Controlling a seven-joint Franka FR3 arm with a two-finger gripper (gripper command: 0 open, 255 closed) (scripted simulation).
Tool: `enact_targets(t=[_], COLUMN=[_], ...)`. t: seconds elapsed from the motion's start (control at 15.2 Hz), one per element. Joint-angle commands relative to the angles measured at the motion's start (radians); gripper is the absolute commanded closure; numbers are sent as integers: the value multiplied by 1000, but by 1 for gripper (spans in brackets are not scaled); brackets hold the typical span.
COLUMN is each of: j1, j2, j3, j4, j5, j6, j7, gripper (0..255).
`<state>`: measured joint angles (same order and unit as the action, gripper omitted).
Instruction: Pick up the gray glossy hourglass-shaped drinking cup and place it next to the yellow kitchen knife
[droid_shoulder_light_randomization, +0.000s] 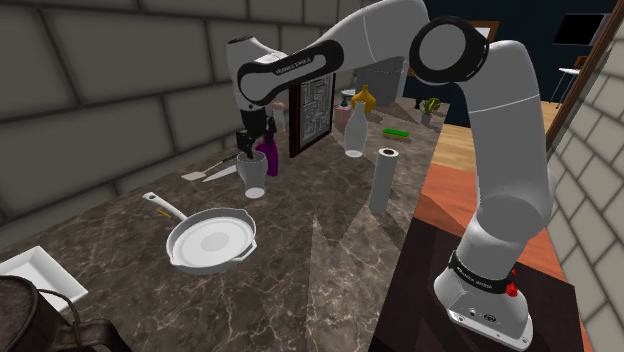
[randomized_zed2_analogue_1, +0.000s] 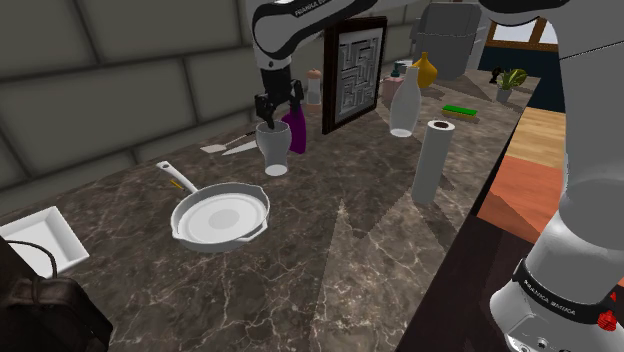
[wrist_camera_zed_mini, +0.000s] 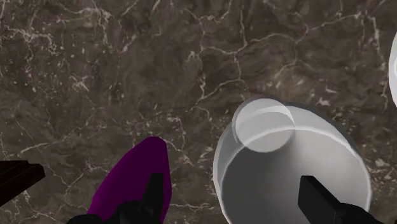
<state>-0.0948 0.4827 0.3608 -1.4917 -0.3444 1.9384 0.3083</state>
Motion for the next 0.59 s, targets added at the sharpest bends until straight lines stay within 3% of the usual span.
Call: enact_targets(t=[0.0, 0.53], j1=[6, 9], j2=[-10, -15], j3=[5, 7], j4=[49, 68], j5=[8, 12], j6=[-58, -81], j7=[-9, -12], gripper=[0, 0])
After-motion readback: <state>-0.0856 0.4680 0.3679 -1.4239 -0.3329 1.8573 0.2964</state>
